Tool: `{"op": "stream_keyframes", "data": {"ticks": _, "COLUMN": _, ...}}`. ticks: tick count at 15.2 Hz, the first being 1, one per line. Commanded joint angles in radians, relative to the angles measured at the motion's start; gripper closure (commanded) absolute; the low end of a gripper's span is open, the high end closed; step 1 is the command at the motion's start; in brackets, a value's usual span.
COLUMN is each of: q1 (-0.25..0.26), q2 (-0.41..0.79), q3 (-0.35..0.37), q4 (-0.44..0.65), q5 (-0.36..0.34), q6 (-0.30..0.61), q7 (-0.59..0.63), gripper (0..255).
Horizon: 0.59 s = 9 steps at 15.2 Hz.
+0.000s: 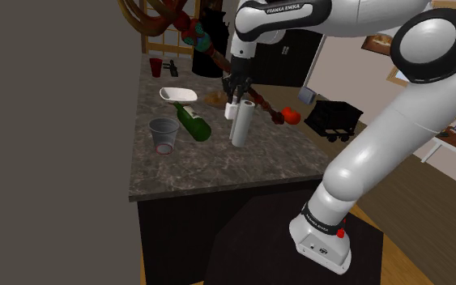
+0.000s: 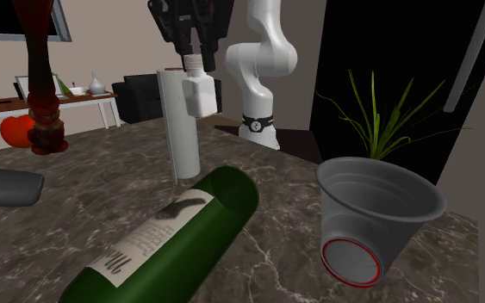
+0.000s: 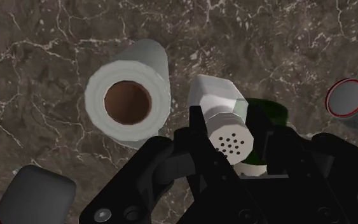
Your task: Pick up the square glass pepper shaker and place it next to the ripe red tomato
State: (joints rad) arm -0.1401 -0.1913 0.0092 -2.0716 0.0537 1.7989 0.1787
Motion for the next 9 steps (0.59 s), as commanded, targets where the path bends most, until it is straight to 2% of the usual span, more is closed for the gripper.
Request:
{"op": "stream_keyframes", "data": {"ticks": 1, "q1": -0.020, "q2": -0.016, "q3": -0.028, "q4": -0.017, "q5": -0.010, "q6": -0.001, "q7": -0.046, "gripper": 255}}
{"op": "stream_keyframes", "data": {"ticks": 9, "q1": -0.105, "q2": -0.059, "q3": -0.146, "q4": -0.056, "q5": -0.058, "q6": -0.010, "q7": -0.231, "gripper": 255}}
